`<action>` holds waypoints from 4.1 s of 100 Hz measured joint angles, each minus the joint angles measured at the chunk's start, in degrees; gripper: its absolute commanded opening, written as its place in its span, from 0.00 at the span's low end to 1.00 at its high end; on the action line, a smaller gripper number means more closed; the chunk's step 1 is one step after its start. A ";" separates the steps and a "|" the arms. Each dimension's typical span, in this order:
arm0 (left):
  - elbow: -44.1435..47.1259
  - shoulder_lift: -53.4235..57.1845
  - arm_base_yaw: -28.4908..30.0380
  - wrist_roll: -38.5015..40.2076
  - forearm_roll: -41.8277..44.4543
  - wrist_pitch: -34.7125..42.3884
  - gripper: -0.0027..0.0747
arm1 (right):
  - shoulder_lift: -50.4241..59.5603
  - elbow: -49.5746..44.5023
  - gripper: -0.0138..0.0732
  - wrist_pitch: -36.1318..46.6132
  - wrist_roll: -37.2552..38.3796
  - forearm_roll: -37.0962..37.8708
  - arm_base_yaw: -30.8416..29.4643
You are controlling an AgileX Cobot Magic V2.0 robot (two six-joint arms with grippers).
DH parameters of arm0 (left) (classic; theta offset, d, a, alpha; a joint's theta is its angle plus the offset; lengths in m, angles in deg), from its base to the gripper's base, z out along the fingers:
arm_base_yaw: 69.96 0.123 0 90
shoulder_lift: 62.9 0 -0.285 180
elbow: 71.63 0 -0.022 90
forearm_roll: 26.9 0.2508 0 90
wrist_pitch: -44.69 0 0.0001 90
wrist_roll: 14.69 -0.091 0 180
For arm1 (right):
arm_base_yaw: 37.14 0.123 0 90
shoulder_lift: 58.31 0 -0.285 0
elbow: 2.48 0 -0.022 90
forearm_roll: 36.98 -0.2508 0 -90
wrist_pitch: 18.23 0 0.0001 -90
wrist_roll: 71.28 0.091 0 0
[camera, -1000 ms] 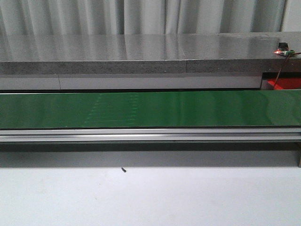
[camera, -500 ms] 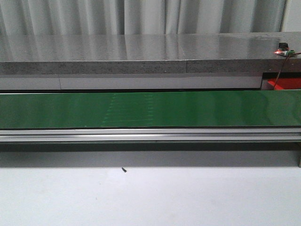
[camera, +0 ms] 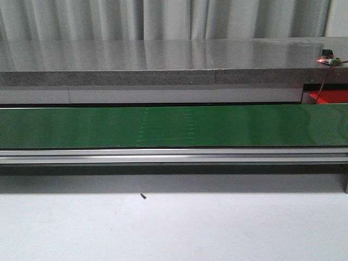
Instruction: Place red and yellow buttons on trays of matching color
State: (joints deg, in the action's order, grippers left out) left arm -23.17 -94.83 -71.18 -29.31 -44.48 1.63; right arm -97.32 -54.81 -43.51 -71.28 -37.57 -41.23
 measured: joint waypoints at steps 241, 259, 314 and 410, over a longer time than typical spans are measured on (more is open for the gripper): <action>-9.66 -33.38 21.77 22.20 12.33 12.94 0.14 | 4.00 -1.92 0.09 -0.36 -0.31 0.00 0.00; -14.83 -38.82 25.61 22.20 12.33 13.05 0.64 | 4.00 -1.92 0.09 -0.45 -0.31 0.00 0.00; -36.53 -67.02 26.00 22.20 12.33 -0.41 0.77 | 4.00 -1.92 0.09 -0.45 -0.31 0.00 0.00; -56.55 -91.76 26.00 22.20 12.30 -3.13 0.39 | 4.00 -1.92 0.09 -0.45 -0.31 0.00 0.00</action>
State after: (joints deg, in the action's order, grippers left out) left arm -79.72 -186.59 -45.17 -7.11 -32.17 -1.50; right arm -93.33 -56.74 -43.96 -71.58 -37.57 -41.23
